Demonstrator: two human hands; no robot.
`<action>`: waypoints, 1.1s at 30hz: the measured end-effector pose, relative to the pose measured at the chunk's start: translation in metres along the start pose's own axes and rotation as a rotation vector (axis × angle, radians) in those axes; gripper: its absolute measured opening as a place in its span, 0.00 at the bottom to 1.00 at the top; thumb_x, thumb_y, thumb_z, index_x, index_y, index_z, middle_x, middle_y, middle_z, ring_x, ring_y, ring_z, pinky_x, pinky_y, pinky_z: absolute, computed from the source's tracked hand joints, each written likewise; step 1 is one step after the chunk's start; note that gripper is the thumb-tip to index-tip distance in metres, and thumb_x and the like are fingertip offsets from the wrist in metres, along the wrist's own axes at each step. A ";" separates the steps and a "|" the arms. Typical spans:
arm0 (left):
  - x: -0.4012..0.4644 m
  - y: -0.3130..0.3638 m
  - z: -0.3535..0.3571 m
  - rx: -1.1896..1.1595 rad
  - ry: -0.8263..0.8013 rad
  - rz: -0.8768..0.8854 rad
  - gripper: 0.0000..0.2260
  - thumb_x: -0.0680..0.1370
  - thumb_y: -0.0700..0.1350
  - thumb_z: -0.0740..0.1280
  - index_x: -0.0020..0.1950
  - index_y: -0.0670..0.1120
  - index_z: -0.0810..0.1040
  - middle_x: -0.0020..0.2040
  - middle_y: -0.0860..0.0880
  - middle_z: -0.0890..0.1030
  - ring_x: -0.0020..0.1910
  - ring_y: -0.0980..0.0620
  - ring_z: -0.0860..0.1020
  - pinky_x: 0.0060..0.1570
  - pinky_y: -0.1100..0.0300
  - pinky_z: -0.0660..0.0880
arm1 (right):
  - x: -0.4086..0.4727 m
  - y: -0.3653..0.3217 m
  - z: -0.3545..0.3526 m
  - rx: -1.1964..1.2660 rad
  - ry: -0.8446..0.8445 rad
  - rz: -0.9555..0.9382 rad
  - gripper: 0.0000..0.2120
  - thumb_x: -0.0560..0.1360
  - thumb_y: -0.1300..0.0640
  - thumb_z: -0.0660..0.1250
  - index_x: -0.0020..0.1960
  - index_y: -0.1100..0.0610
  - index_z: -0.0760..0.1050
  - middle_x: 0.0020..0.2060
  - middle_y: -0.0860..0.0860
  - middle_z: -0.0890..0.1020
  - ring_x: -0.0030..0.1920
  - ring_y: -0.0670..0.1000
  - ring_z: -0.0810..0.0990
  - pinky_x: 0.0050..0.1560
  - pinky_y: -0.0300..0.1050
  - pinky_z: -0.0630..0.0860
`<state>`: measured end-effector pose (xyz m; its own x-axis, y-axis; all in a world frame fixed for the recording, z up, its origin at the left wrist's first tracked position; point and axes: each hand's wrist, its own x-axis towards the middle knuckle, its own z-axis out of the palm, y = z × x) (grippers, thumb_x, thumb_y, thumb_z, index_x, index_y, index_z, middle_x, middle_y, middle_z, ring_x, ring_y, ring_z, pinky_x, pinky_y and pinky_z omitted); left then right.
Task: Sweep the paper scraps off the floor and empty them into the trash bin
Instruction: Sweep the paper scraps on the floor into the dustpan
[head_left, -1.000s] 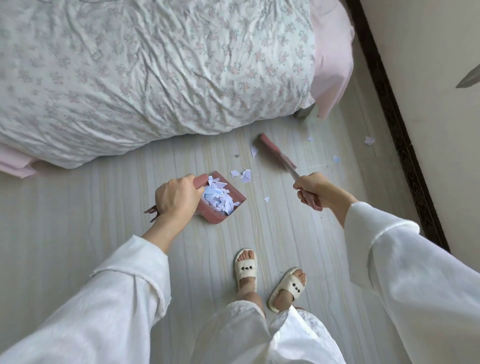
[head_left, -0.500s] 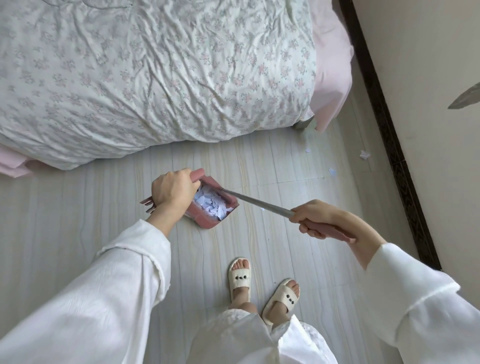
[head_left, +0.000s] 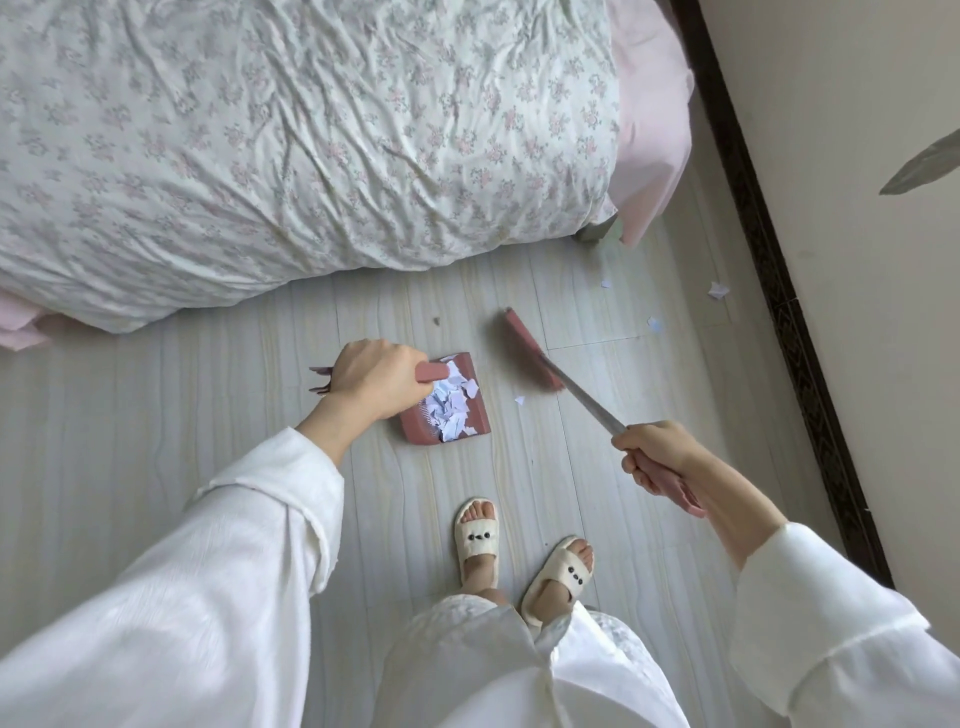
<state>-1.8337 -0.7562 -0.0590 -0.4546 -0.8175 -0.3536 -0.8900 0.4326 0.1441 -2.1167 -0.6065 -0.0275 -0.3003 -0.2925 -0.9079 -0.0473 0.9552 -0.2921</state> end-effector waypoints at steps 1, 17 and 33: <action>0.001 0.005 0.000 0.021 -0.003 0.039 0.10 0.71 0.53 0.63 0.33 0.50 0.74 0.31 0.50 0.77 0.35 0.44 0.75 0.34 0.60 0.63 | 0.000 0.004 -0.002 0.007 0.017 0.015 0.06 0.74 0.64 0.63 0.38 0.60 0.70 0.23 0.53 0.74 0.19 0.48 0.69 0.22 0.37 0.66; 0.014 0.039 0.006 0.169 0.042 0.179 0.07 0.71 0.54 0.64 0.40 0.53 0.78 0.35 0.49 0.81 0.38 0.45 0.78 0.34 0.60 0.62 | -0.013 0.017 -0.023 0.281 -0.162 0.073 0.07 0.78 0.61 0.60 0.40 0.59 0.67 0.25 0.53 0.73 0.17 0.46 0.68 0.16 0.33 0.63; 0.008 0.040 0.011 0.181 0.062 0.084 0.10 0.75 0.55 0.63 0.44 0.50 0.79 0.39 0.47 0.82 0.42 0.43 0.79 0.35 0.59 0.63 | 0.010 0.021 0.026 0.198 -0.024 -0.075 0.07 0.74 0.66 0.61 0.37 0.59 0.68 0.26 0.55 0.72 0.16 0.48 0.67 0.18 0.33 0.64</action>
<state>-1.8729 -0.7410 -0.0666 -0.5329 -0.7953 -0.2892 -0.8307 0.5567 -0.0001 -2.0959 -0.5909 -0.0505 -0.2797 -0.3658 -0.8877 0.1198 0.9040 -0.4103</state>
